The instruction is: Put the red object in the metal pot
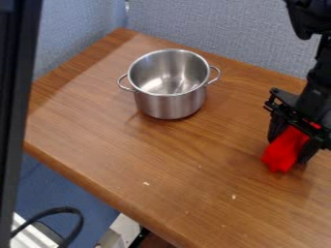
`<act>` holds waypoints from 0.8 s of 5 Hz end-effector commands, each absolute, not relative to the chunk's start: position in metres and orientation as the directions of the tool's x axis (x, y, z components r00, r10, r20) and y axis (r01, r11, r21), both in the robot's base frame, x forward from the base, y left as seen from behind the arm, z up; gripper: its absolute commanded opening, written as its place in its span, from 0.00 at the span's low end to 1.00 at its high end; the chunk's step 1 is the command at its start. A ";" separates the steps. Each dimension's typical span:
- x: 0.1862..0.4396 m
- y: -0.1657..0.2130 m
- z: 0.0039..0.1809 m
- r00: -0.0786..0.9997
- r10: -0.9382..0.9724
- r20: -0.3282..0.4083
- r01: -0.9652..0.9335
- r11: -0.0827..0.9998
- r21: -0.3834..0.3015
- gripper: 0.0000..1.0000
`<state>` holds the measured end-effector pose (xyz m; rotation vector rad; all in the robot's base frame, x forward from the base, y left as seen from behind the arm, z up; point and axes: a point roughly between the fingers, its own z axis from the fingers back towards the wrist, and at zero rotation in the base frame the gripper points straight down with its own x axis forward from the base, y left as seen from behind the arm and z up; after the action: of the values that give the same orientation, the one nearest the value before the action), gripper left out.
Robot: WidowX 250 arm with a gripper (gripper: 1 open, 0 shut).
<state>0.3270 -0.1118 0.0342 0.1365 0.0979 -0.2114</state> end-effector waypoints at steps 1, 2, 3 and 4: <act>0.341 -0.107 0.072 0.983 -0.184 -0.001 0.183 0.977 0.113 0.00; 0.342 -0.102 0.085 0.985 -0.168 0.027 0.164 0.980 0.113 0.00; 0.345 -0.082 0.120 0.989 -0.138 0.056 0.132 0.986 0.102 0.00; 0.356 -0.038 0.136 0.996 -0.073 0.044 0.068 0.993 0.092 0.00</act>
<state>0.3510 -0.0359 0.1092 0.0987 0.0354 -0.0612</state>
